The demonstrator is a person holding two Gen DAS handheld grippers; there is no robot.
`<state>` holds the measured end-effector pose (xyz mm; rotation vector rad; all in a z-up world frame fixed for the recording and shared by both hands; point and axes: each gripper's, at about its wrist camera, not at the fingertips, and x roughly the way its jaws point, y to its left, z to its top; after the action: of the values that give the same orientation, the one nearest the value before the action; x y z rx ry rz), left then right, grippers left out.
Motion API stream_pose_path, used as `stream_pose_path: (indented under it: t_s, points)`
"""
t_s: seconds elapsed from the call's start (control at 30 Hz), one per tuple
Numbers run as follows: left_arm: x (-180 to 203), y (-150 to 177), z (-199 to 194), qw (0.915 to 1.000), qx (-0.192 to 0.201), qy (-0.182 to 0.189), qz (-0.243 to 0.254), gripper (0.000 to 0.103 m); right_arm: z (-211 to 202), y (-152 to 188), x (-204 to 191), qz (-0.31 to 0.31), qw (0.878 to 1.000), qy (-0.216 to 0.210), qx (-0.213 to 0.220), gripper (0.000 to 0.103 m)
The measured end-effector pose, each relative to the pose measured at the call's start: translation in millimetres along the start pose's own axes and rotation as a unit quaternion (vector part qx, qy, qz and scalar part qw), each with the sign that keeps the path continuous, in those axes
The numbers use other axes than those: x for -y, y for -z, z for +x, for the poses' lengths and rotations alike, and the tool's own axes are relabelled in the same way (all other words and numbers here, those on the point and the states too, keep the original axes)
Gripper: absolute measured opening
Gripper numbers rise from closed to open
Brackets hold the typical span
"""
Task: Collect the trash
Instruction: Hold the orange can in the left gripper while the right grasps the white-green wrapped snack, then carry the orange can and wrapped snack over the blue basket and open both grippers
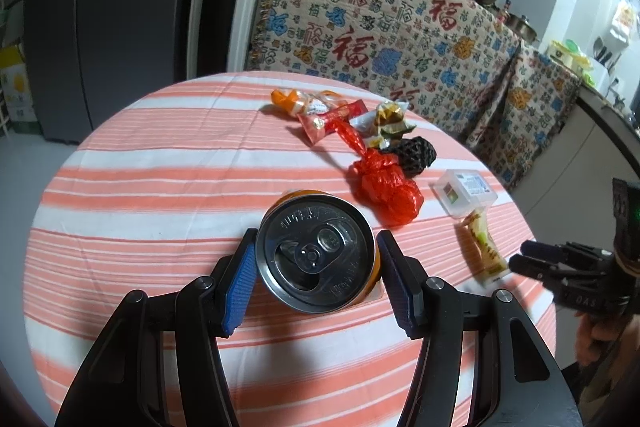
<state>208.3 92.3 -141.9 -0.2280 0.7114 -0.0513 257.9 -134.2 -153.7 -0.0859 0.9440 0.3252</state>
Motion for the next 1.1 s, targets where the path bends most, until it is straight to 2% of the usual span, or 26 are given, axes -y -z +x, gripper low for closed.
stream_pose_path:
  t_s: [0.03,0.1,0.2,0.23,0.27,0.3,0.43,0.5,0.73,1.1]
  points:
    - [1.2,0.4,0.4,1.0,-0.001,0.0,0.002,0.06,1.5,1.4,-0.6,0.009,1.0,-0.002,0.007,0.064]
    - [4.3,1.5,1.8,1.0,-0.004,0.002,0.006,0.06,8.1,2.6,-2.5,0.02,1.0,-0.002,0.021,0.065]
    - [8.9,3.4,3.7,0.9998,-0.009,0.004,0.015,0.06,24.4,1.1,-5.2,0.025,0.999,0.021,0.025,0.065]
    - [10.4,3.9,3.5,0.9998,-0.011,0.005,0.019,0.06,32.1,0.0,-0.9,0.035,0.999,0.028,0.021,0.052]
    - [11.9,4.0,2.9,0.9997,-0.011,0.007,0.023,0.06,36.8,-0.6,3.4,0.044,0.999,0.029,0.013,0.01]
    - [13.4,4.2,2.1,0.9995,-0.011,0.008,0.027,0.06,39.3,-0.7,9.6,0.056,0.998,0.033,0.006,0.01]
    - [23.0,5.1,1.4,0.9989,-0.014,0.025,0.036,0.06,18.6,3.6,19.3,0.057,0.998,0.025,0.022,0.01]
    - [29.7,6.2,1.0,0.9982,-0.019,0.046,0.035,0.059,4.4,6.8,21.9,0.055,0.998,0.013,0.029,0.01]
    - [68.2,6.9,0.7,0.9947,-0.029,0.082,0.055,0.059,-25.9,20.6,39.4,0.053,0.998,-0.018,0.037,0.01]
    - [174.3,1.9,8.7,0.9829,-0.043,0.136,0.116,0.059,-69.3,42.7,125.0,0.105,0.993,0.006,0.061,0.01]
